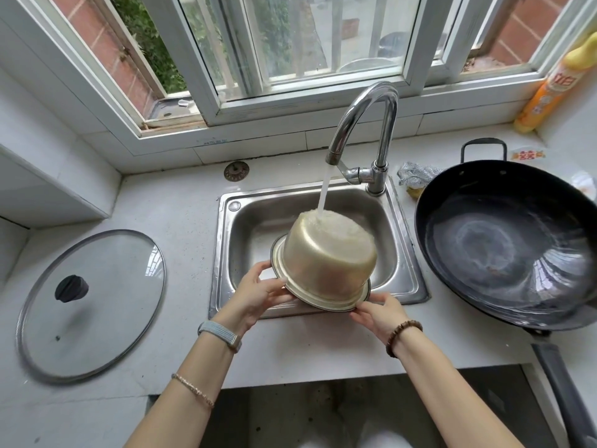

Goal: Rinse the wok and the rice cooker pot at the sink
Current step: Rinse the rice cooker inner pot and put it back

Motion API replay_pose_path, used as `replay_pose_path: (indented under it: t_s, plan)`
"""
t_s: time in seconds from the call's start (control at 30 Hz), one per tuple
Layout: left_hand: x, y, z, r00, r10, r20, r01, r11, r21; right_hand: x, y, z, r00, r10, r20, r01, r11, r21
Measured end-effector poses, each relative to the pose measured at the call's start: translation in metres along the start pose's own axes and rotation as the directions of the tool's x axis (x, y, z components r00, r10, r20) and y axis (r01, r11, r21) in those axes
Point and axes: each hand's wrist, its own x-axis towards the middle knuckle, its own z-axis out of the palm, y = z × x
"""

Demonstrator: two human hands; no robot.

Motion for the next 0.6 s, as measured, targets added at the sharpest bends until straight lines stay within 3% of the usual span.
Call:
replay_pose_path:
  t_s: [0.3,0.6]
  plan:
    - [0.002,0.021,0.031,0.993,0.116,0.038,-0.119,0.987,0.109,0.007,0.000,-0.007,0.993,0.111,0.036,-0.116,0.974,0.196]
    - [0.006,0.030,0.048,0.993,0.117,-0.027,-0.112,0.982,0.154,0.001,-0.008,-0.008,0.992,0.106,0.067,-0.120,0.957,0.263]
